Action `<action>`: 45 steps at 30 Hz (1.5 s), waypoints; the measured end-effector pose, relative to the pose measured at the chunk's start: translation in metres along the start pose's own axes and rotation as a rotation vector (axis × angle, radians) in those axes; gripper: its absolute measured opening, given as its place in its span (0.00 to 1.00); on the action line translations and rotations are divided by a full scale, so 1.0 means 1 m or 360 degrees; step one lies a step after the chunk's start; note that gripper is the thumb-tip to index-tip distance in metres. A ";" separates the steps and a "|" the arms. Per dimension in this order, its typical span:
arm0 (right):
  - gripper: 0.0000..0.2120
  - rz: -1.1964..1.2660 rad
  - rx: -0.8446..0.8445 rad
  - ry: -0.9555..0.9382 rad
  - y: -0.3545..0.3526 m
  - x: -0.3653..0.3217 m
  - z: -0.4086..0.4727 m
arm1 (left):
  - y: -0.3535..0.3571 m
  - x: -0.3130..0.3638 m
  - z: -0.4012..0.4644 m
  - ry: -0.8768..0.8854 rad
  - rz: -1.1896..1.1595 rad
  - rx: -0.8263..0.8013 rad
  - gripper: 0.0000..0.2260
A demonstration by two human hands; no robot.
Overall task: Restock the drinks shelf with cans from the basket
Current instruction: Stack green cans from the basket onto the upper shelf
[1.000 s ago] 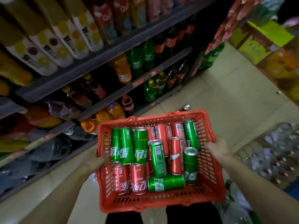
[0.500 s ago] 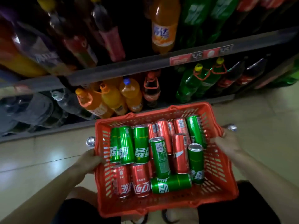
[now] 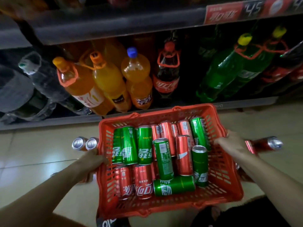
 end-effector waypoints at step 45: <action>0.29 -0.0793 -0.0204 0.0019 -0.003 -0.027 0.035 | 0.043 0.134 -0.025 0.0732 0.1650 0.0875 0.27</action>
Point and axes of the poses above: each hand's wrist, its own z-axis towards the middle knuckle, its own y-axis out of the palm, x = y × z, the point moved 5 cm from there along z, towards the middle knuckle, and after that the axes turned 10 degrees about -y, right-handed, at the moved point
